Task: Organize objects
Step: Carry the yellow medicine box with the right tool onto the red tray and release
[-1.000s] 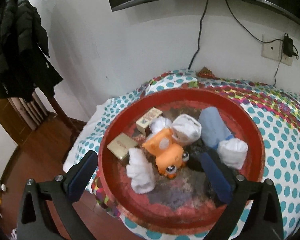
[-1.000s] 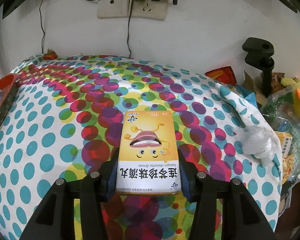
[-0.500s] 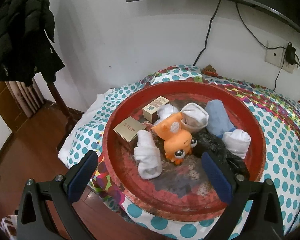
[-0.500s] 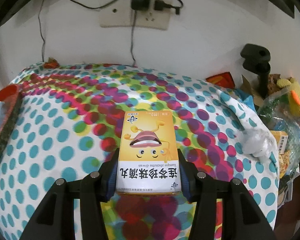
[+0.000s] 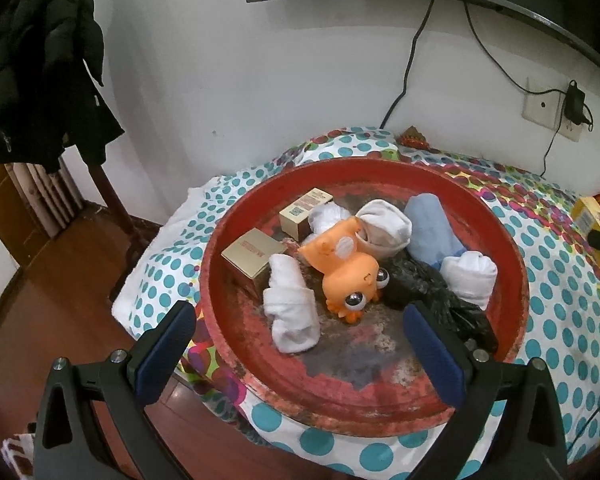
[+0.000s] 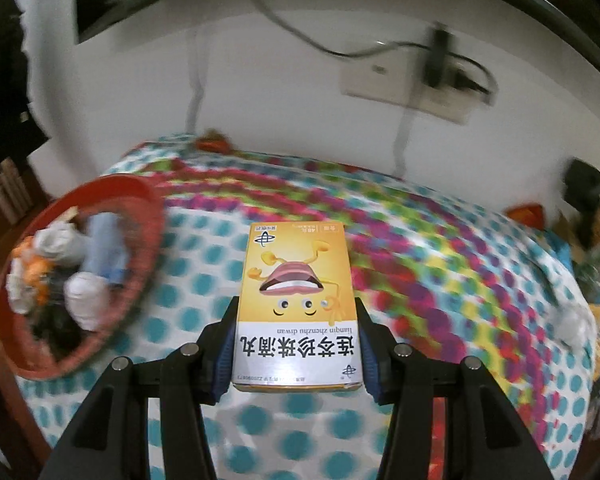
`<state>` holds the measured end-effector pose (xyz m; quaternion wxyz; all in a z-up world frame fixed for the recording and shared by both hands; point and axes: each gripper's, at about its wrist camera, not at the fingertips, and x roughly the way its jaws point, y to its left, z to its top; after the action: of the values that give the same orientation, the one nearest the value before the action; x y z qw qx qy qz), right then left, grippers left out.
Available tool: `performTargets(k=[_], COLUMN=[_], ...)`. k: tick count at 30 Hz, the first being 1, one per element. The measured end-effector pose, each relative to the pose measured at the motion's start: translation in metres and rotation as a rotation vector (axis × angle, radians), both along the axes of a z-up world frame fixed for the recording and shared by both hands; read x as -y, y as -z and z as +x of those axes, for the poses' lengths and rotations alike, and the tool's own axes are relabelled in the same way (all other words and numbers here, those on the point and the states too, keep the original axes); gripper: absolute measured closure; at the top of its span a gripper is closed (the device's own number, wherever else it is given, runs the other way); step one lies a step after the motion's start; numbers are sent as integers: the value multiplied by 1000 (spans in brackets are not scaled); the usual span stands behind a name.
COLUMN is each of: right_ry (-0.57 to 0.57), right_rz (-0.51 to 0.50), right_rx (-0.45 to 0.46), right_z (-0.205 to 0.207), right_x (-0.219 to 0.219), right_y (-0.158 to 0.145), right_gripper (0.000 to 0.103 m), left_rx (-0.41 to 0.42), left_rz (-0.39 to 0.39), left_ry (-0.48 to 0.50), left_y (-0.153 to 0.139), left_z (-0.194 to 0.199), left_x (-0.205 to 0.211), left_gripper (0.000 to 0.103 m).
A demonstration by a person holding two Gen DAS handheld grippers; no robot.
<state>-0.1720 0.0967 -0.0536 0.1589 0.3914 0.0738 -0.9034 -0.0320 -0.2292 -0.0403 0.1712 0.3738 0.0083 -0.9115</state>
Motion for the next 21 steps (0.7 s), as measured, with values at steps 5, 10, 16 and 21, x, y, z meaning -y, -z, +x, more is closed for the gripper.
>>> performTargets(k=[5,10,16,21], right_ry=[-110,-192,-255,-262], right_rz=[-23,-33,-34,-27], right_rx=[7,19,25,49], right_z=[9,17,22,17], right_x=[63,118,169,197], right_y=[-6,-6,-4,4], right_gripper=[52,52,52,52], left_rx=[-5,-2,1,1], left_rz=[-7,2,21,31], left_ry=[4,-7,-26,-41], left_y=[-1,-3,-2,0], left_z=[1,2,2,1], left_x=[0,5,15,21], left_gripper=[0,0,0,0])
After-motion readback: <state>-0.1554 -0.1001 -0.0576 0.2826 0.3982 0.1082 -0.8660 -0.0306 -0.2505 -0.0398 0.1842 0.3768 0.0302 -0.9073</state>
